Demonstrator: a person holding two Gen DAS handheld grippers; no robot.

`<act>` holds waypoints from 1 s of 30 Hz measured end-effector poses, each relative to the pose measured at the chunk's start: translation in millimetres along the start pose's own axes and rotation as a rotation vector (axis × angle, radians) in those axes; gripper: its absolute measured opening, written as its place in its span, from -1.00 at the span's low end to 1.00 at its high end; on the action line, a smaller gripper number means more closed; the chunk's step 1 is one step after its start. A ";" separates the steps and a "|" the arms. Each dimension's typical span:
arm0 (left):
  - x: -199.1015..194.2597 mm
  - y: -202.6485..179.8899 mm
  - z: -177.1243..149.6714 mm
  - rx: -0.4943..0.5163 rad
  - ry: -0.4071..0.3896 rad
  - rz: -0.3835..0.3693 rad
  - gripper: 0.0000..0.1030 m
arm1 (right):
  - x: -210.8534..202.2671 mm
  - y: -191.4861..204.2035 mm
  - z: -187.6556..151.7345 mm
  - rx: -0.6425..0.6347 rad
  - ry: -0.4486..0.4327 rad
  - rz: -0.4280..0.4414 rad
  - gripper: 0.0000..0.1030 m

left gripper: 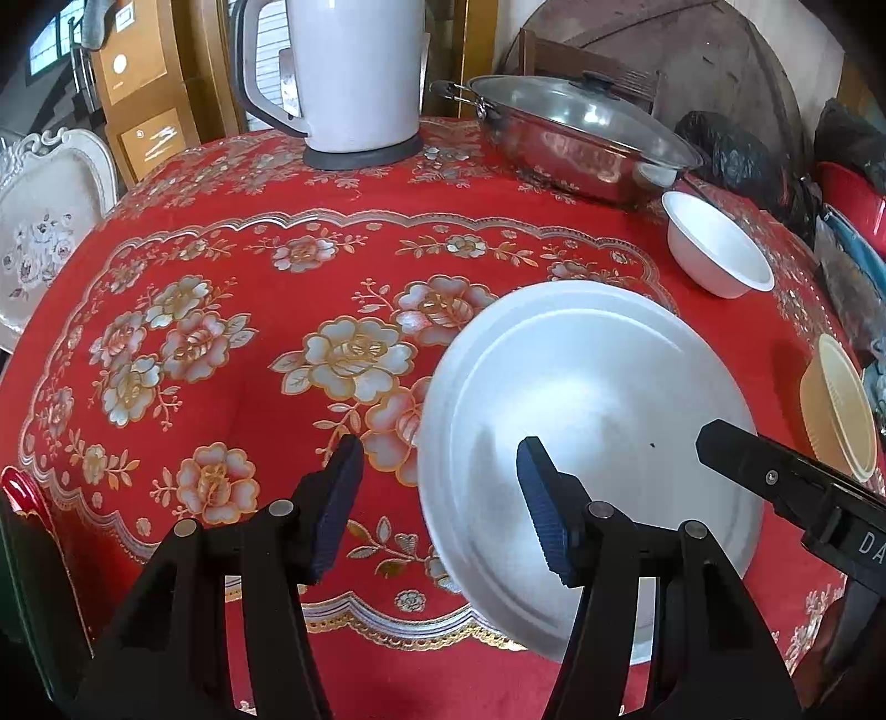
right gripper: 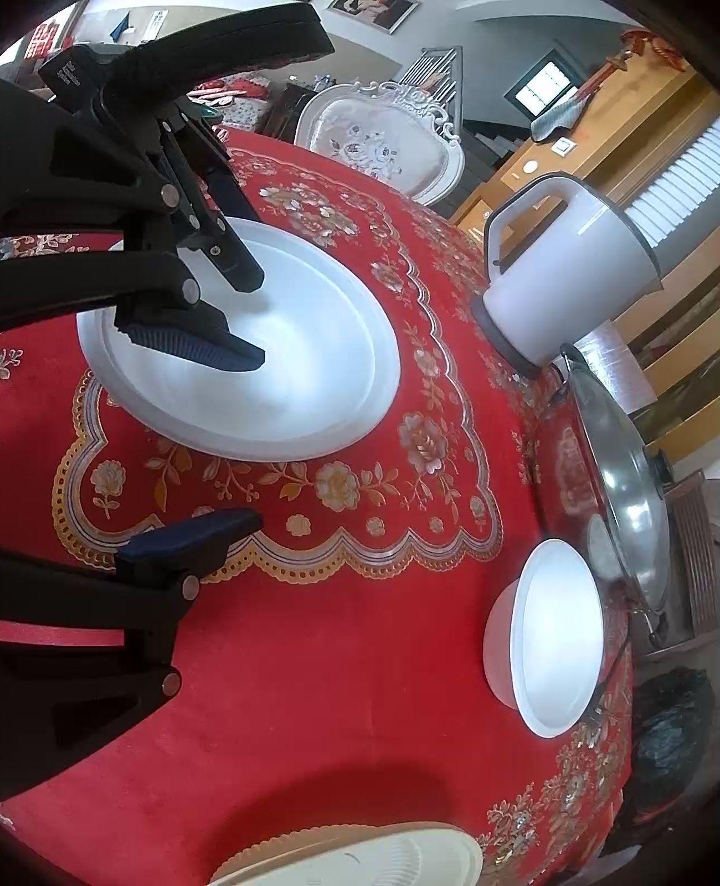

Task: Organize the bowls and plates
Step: 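Close both grippers on the white plate rim and lift it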

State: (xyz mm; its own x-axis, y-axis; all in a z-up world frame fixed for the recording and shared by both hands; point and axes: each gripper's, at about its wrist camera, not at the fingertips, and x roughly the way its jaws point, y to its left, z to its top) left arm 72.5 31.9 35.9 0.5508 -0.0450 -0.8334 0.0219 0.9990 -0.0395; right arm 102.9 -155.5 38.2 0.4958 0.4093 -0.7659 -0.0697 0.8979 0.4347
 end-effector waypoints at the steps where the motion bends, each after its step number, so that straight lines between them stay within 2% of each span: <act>1: 1.3 -1.2 0.3 0.002 0.004 0.000 0.13 | 0.6 -0.3 0.6 -0.002 -0.001 0.000 0.01; 7: 8.8 -7.8 -0.5 0.020 0.019 0.002 0.13 | 4.6 -4.3 -1.4 -0.011 -0.003 0.012 -0.02; 9: 10.9 -10.0 -1.1 0.028 0.021 0.011 0.13 | 6.0 -5.6 -2.6 -0.011 -0.001 0.010 -0.13; 13: 12.8 -13.9 -2.0 0.046 0.011 0.019 0.13 | 7.0 -9.6 -4.9 -0.005 0.004 -0.010 -0.19; 15: 14.0 -14.6 -1.8 0.052 0.009 0.012 0.11 | 7.2 -9.2 -5.7 -0.011 0.007 -0.012 -0.31; 18: 16.4 -17.5 -2.4 0.066 0.016 0.008 -0.30 | 6.0 -5.7 -6.0 -0.033 0.003 -0.029 -0.44; 20: 16.5 -19.1 -3.2 0.075 0.012 0.001 -0.39 | 5.8 -3.1 -6.3 -0.052 0.003 -0.042 -0.51; 21: 16.3 -20.0 -3.7 0.079 0.011 0.001 -0.54 | 5.6 -1.3 -6.8 -0.061 0.004 -0.041 -0.55; 23: 16.6 -21.1 -4.5 0.081 0.023 -0.008 -0.56 | 3.4 6.9 -9.3 -0.099 -0.002 -0.058 -0.68; 27: 10.7 -16.2 -6.7 0.065 0.015 -0.021 -0.56 | -1.8 24.8 -12.9 -0.177 -0.024 -0.097 -0.69; 30: 0.0 -14.2 -8.4 0.072 -0.006 -0.008 -0.56 | -3.3 25.5 -14.0 -0.166 -0.022 -0.075 -0.69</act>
State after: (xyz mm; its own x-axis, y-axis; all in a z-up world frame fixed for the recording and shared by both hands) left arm 65.2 17.7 31.8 0.5558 -0.0530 -0.8296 0.0863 0.9963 -0.0058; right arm 87.4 -131.7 45.2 0.5235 0.3382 -0.7820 -0.1725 0.9409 0.2914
